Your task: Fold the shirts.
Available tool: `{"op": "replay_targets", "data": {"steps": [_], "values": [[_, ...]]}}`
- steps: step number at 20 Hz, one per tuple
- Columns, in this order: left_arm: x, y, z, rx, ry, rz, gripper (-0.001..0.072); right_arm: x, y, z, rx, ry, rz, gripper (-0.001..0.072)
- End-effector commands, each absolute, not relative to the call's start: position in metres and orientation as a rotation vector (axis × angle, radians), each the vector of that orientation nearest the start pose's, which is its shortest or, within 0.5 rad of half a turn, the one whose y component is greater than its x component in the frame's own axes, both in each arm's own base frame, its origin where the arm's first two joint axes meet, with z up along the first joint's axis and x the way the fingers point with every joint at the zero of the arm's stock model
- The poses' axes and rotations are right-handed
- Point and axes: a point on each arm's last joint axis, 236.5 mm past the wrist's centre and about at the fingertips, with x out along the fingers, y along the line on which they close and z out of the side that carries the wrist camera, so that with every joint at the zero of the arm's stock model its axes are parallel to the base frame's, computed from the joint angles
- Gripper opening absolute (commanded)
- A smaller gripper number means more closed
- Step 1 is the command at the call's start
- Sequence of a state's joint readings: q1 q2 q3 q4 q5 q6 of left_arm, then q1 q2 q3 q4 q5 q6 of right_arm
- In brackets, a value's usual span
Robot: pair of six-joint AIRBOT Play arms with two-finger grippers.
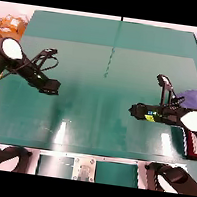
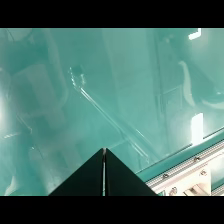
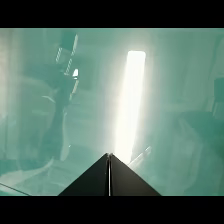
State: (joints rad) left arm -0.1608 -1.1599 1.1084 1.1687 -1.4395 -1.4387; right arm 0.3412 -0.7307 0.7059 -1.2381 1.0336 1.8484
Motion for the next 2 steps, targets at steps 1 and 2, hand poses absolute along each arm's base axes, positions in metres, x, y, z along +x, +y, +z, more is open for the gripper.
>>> {"op": "replay_targets", "data": {"steps": [1, 2], "values": [[0.2843, -0.1392, 0.038, -0.117, 1.466, -0.508, 0.0025, 0.249, 0.1599, 0.0408, 0.366, 1.155, 0.324, 0.0012], [0.2843, -0.1392, 0.038, -0.118, 1.466, -0.508, 0.0025, 0.249, 0.1599, 0.0408, 0.366, 1.155, 0.324, 0.0012]]}}
